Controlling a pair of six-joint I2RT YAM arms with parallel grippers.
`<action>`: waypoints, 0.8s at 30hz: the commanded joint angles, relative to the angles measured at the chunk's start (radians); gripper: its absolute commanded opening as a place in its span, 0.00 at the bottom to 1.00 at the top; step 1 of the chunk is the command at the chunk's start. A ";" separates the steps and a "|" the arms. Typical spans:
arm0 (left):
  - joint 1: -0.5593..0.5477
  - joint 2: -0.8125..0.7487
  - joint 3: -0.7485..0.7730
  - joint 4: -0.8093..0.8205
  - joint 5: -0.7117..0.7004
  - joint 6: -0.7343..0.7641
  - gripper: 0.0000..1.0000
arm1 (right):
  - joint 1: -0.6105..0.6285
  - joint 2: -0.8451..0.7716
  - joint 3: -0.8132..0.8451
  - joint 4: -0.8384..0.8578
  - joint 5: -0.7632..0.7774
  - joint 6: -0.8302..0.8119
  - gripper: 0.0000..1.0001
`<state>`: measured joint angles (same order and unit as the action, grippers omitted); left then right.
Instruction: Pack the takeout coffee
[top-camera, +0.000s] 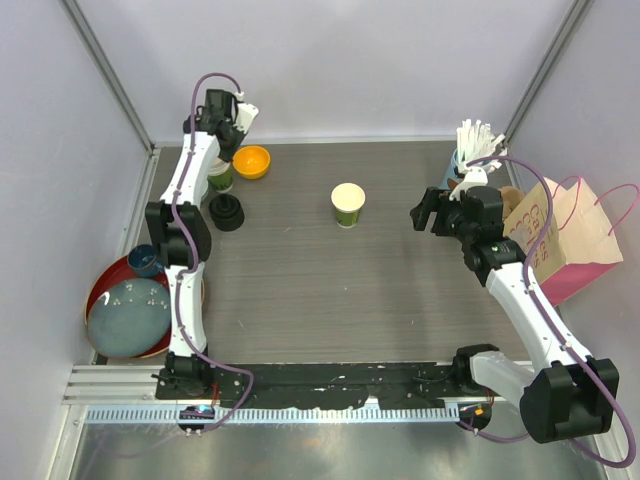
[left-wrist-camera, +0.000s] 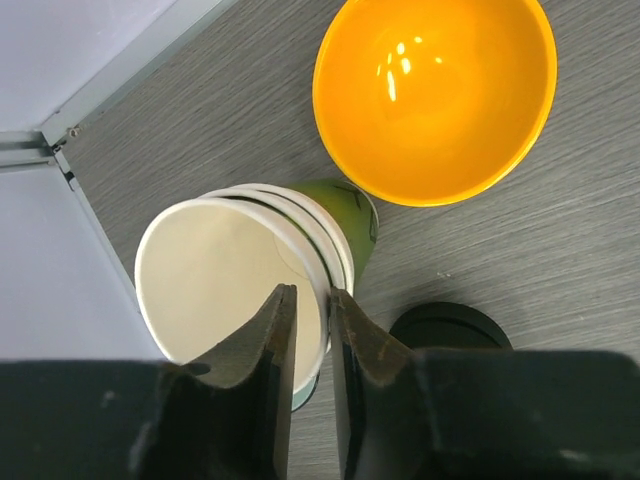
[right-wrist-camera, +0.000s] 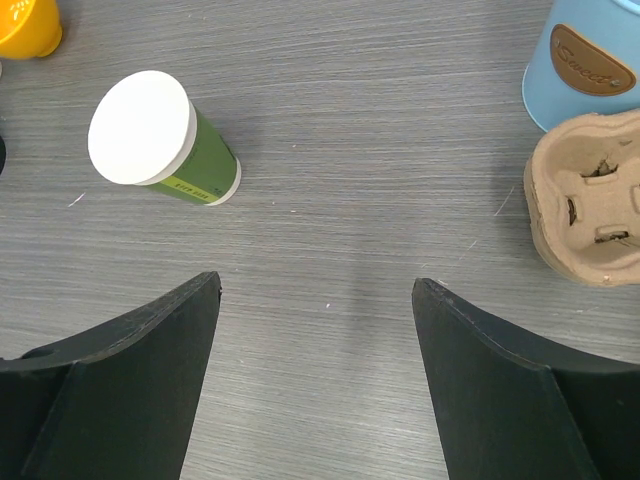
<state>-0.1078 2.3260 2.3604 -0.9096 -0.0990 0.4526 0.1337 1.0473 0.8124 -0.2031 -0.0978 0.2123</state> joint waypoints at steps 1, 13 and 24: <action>0.011 -0.007 0.037 0.008 -0.004 0.000 0.21 | 0.000 -0.013 0.004 0.034 0.015 -0.013 0.83; 0.011 -0.059 0.028 0.008 0.007 0.006 0.00 | 0.001 -0.001 0.007 0.031 0.015 -0.014 0.83; 0.013 -0.178 -0.063 0.078 0.028 0.023 0.00 | 0.000 -0.001 0.011 0.024 0.007 -0.017 0.83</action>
<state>-0.1040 2.2391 2.2936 -0.8822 -0.0814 0.4572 0.1333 1.0477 0.8124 -0.2035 -0.0914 0.2100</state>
